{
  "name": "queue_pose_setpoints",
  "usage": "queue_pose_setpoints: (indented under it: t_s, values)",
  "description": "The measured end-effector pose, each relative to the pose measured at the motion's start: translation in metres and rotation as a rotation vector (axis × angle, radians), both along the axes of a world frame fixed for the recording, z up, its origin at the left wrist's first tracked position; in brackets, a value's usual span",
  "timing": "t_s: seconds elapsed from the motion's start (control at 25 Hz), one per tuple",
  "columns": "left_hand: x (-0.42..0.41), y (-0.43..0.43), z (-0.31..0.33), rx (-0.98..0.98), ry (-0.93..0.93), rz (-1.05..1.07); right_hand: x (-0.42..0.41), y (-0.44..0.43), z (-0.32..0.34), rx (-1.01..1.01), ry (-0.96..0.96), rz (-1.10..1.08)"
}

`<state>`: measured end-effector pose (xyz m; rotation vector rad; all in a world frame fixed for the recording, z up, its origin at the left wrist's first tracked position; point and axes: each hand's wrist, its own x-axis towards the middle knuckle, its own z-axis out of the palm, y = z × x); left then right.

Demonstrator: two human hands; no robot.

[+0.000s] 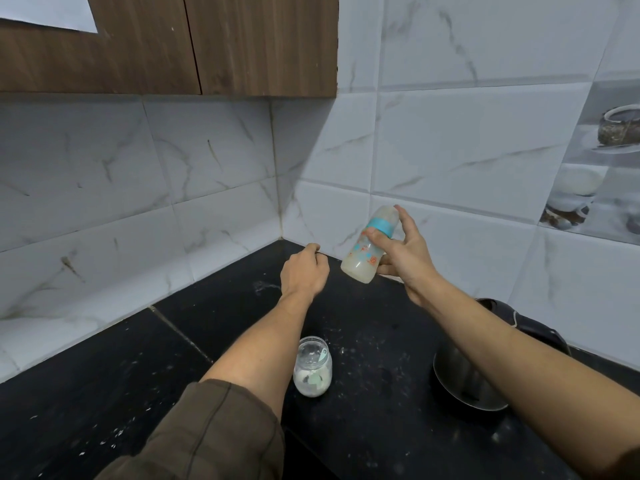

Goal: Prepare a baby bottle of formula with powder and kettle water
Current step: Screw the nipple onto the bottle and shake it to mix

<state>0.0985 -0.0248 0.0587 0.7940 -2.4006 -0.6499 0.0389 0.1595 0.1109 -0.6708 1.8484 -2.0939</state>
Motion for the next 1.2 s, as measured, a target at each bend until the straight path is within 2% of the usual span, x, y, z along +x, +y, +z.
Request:
queue_pose_setpoints:
  t_s: [0.16, 0.28, 0.68, 1.2]
  values:
    - [0.002, 0.001, -0.007, 0.009, -0.016, 0.000, -0.017, 0.002, -0.038, 0.244, 0.137, -0.121]
    - [0.001, 0.003, -0.018, 0.028, -0.024, -0.013, -0.019, 0.005, -0.065, 0.432, 0.160, -0.159]
    - [0.005, -0.004, -0.052, 0.077, -0.097, 0.008, -0.024, 0.008, -0.136, 0.848, 0.222, -0.045]
    - [0.005, -0.014, -0.074, 0.099, -0.141, 0.032, -0.025, 0.009, -0.182, 1.001, 0.132, 0.068]
